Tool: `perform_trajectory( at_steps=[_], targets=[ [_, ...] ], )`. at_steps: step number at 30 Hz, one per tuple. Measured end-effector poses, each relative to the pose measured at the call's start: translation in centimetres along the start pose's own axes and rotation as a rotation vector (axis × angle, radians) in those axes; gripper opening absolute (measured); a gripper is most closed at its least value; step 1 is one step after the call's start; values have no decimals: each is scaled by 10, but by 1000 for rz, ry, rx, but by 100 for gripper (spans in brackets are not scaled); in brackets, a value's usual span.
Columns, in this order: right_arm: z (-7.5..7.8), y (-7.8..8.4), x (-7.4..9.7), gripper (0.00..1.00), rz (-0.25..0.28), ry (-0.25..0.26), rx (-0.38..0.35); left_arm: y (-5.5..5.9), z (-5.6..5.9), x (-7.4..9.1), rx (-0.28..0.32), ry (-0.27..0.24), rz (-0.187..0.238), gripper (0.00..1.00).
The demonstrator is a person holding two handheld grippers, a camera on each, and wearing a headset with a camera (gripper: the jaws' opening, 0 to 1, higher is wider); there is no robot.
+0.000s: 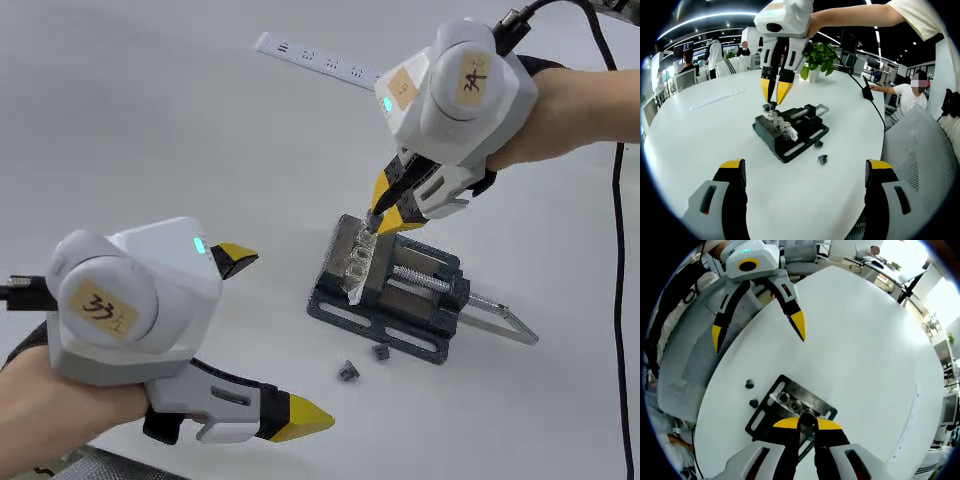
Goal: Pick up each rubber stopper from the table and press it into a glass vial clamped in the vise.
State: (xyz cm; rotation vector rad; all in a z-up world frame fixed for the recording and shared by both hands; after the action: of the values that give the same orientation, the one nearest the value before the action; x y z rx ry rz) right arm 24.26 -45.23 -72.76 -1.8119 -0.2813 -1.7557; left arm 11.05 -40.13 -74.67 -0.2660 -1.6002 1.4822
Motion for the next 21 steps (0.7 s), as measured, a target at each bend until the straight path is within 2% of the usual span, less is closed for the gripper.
perform_trajectory(
  at_steps=[6,21],
  targets=[
    [-2,2,-4,5,-22,-30,18,1,0,-1,8,0,3,98],
    [2,4,-9,5,-54,-48,14,5,-1,-2,3,-3,-6,99]
  ],
)
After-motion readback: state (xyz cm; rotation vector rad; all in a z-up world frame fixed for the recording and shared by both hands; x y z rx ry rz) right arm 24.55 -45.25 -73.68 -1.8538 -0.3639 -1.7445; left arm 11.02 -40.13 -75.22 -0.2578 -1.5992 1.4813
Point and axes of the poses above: the centre of the closed fingertips' face, and the gripper's own axes: x roughly backward along the fingers, z roughly to its right, y roughly out of its underside, the point moved 3 cm from there along x, roughly backward along the fingers, and after that the axes turned 2 degrees about z, right-handed, at the moved point
